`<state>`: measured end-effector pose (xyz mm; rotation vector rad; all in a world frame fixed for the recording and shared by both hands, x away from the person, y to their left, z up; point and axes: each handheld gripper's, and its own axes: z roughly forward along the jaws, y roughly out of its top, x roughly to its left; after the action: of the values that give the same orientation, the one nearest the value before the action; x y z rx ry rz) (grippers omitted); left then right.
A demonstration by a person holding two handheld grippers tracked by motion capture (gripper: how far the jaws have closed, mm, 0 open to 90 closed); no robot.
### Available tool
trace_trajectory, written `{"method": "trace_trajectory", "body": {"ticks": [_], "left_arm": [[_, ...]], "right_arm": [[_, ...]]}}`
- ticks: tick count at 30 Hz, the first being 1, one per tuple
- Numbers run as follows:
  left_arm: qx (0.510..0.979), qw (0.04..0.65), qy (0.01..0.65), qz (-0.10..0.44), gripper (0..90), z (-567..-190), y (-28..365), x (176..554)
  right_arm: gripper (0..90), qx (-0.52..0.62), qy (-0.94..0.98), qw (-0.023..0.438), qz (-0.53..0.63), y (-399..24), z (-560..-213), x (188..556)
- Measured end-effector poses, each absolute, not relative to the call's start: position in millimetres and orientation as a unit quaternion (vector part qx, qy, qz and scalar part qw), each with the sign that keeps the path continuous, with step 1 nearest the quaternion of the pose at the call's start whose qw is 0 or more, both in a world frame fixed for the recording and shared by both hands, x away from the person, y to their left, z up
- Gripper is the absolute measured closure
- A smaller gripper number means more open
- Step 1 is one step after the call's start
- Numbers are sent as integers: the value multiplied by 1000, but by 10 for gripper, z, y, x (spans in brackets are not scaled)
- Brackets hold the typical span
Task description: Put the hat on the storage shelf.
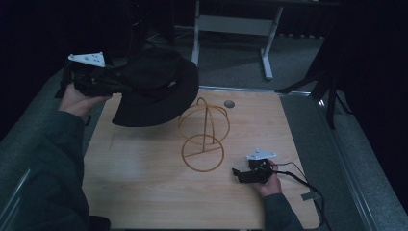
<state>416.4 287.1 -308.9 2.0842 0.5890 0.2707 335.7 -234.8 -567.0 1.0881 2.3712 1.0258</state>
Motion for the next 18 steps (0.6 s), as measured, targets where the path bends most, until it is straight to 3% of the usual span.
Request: {"method": "trace_trajectory", "body": {"ticks": [18], "left_arm": [[846, 475, 219, 106, 884, -2990, 2871, 4094]], "right_arm": [[137, 383, 834, 168, 361, -2347, -5669, 3356]]}}
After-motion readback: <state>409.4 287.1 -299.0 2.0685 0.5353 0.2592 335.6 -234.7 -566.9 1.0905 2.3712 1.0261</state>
